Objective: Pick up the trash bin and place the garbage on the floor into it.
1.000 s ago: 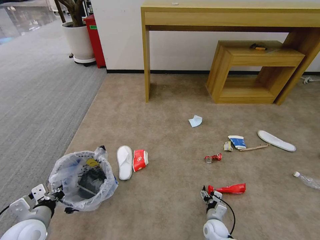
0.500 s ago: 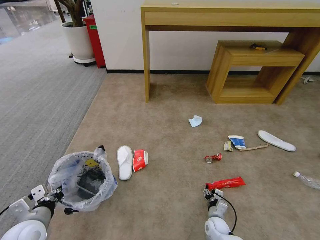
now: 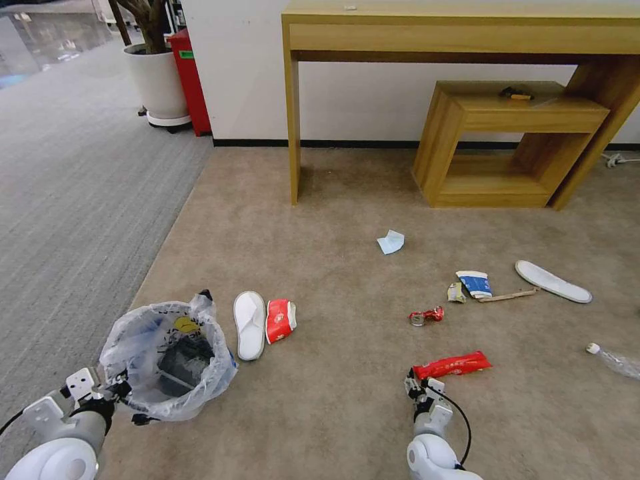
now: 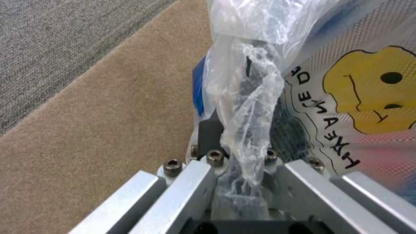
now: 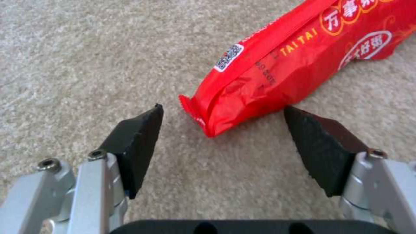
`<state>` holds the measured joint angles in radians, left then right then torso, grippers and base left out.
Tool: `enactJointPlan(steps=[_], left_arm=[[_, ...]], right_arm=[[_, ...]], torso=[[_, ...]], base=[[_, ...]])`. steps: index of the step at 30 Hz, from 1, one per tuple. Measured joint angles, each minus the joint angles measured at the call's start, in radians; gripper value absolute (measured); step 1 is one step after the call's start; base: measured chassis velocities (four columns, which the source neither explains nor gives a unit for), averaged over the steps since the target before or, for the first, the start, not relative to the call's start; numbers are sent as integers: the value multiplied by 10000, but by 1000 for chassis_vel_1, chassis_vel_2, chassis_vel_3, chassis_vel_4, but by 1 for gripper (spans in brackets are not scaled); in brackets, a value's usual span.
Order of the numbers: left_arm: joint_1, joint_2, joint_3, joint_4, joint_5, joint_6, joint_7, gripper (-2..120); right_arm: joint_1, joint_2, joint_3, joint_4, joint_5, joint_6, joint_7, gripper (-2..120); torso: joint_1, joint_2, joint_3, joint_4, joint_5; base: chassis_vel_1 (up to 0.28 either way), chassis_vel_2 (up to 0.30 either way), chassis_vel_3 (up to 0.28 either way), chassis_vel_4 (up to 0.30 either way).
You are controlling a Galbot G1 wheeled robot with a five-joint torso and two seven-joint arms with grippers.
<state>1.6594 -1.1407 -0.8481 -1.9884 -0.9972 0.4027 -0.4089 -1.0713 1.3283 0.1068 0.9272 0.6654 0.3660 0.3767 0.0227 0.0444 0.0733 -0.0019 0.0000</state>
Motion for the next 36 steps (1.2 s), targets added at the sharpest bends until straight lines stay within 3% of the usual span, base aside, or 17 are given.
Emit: enactJointPlan(steps=[27,36], left_arm=[[144,-117,33,11,259,-80,113,0],[197,-142,9,-23,272,-92,118,0]], right_arm=[[22,83,157,483,482,-66,21,88],[-27,-67,501,961,1626,-285,-10,90]], torso=[[0,0,0,0,0],[0,0,0,-1,0]], base=[[0,0,0,0],[0,0,0,0]])
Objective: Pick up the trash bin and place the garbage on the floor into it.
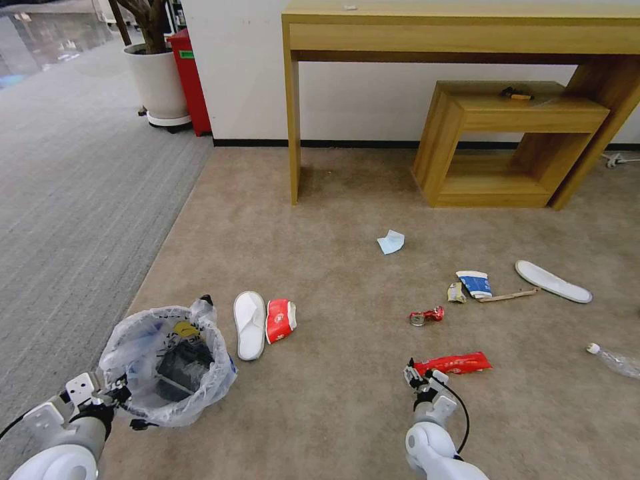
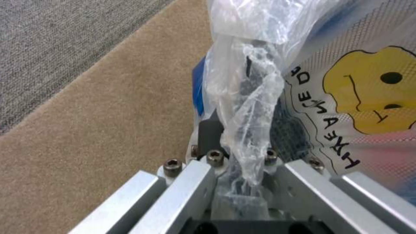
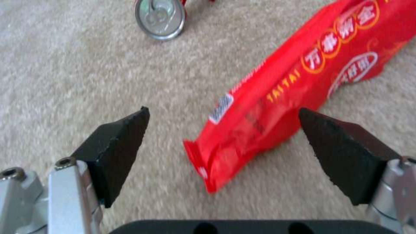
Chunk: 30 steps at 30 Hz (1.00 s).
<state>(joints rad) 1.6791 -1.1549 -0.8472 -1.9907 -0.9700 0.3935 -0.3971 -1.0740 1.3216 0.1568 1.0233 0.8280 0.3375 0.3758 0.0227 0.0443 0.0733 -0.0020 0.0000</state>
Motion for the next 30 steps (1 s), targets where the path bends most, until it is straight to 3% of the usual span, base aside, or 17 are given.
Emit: enactJointPlan(steps=[20,30], left_arm=[[21,148,73,-22,-102,-3,1,0],[53,286,94,44,-216,-28,26,0]], right_arm=[[678,309,354,-989,135,-285,-50,93],[1244,684,516,-2204,-128,-259,-301,93]], torso=[[0,0,0,0,0],[-2,4,-3,1,-6]], base=[[0,0,0,0],[0,0,0,0]])
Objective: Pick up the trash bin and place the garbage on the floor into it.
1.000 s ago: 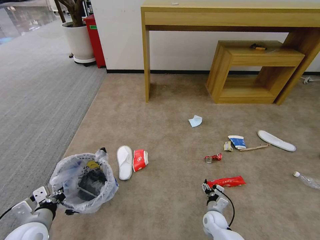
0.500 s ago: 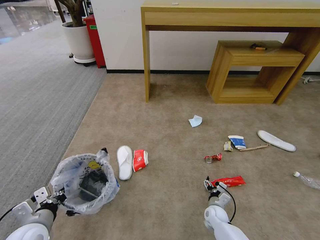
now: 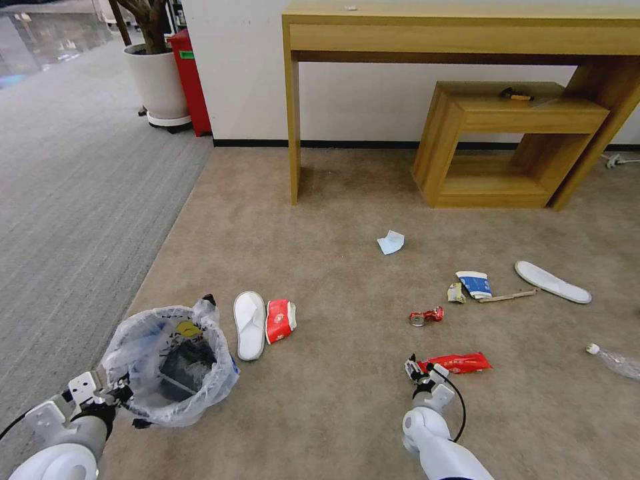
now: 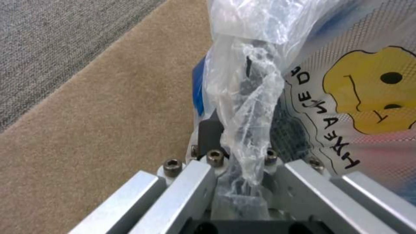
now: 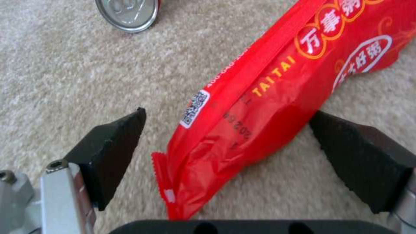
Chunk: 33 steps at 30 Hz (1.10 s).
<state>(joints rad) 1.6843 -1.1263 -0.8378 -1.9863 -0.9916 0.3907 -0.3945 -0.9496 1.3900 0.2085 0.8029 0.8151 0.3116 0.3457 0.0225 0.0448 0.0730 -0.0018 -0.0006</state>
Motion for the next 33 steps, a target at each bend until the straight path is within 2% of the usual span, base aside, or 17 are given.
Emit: enactJointPlan(steps=[4,11,14,19,21,23,25,27,29,33], left_arm=[[-32,47,16,42,-21,-14,12,0],[-40,39,22,71,-30,-50,51,0],[-7,-7,3,96,-8,-94,92,0],[15,-40,-4,110,11,-137,120,0],[20,-44,-6,110,6,-153,128,0],[14,-43,-6,111,4,-156,128,0],[-79,-37,42,142,-14,-179,135,0],[-105,-37,60,163,-15,-184,137,0],[-227,-40,155,279,-14,-192,142,0],[-314,-41,200,360,-10,-194,163,0]], right_arm=[[57,33,53,-109,-71,5,-15,92],[-34,57,119,-60,-207,83,25,80],[-115,36,144,-26,-287,145,5,68],[-150,21,158,-25,-339,159,0,58],[-153,2,186,-16,-375,165,-5,48],[-166,-1,195,-11,-386,169,-5,45],[-227,-8,250,35,-447,188,-4,34],[-244,-7,262,48,-463,192,-2,31],[-332,-8,311,116,-538,215,4,21],[-381,-31,335,154,-572,229,-4,18]], torso=[[0,0,1,-1,0],[1,-1,2,-4,1],[1,-3,3,-5,2],[0,-4,3,-6,2],[1,-5,4,-3,5],[1,-6,4,-3,6],[1,-6,5,-3,6],[1,-6,5,-4,7],[2,-6,5,0,8],[2,-6,5,5,13]], base=[[0,0,0,0],[0,0,0,0],[0,0,0,0],[0,0,0,0],[0,0,0,0],[0,0,0,0],[0,0,0,0],[0,0,0,0],[0,0,0,0],[0,0,0,0]])
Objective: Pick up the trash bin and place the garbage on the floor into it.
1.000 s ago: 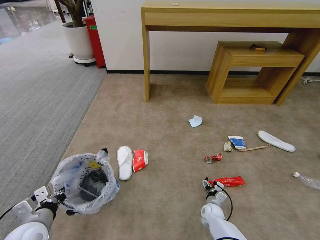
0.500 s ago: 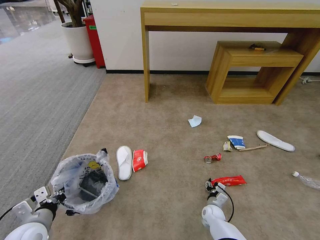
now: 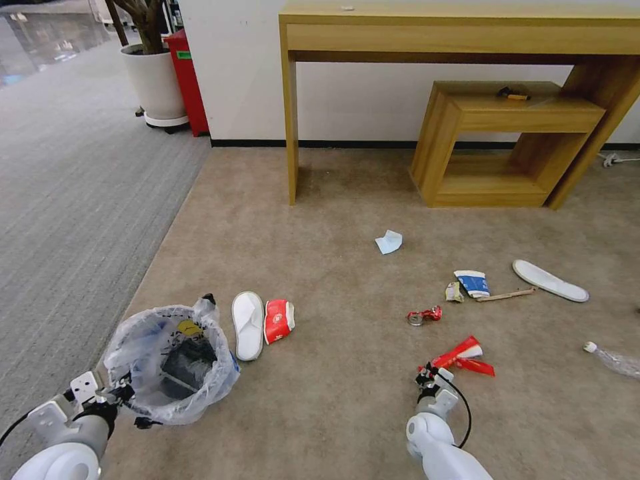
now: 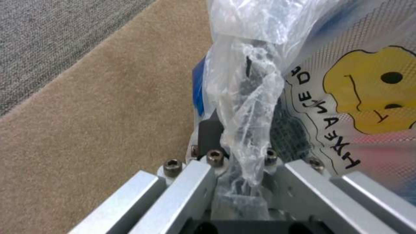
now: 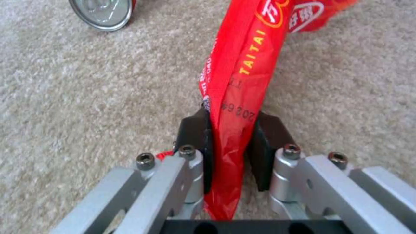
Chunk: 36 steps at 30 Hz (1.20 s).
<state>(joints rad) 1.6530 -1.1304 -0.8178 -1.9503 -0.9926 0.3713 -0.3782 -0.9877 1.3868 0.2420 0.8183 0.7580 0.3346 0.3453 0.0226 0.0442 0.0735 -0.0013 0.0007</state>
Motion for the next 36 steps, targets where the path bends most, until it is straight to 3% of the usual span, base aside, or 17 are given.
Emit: enactJointPlan(steps=[12,19,36], left_arm=[[-28,38,-33,29,-40,8,35,0],[41,-13,-54,18,57,64,48,0],[526,-261,143,-741,-4,544,-210,0]], right_arm=[[-70,0,-103,52,-180,141,-138,6],[-526,-233,-335,1008,-191,119,-281,2],[-2338,-2594,-911,4702,-139,83,-183,0]], torso=[[1,0,1,-6,-3],[1,-1,0,-2,-2],[1,2,-1,-7,-5]], base=[[0,0,0,0],[0,0,0,0],[0,0,0,0]])
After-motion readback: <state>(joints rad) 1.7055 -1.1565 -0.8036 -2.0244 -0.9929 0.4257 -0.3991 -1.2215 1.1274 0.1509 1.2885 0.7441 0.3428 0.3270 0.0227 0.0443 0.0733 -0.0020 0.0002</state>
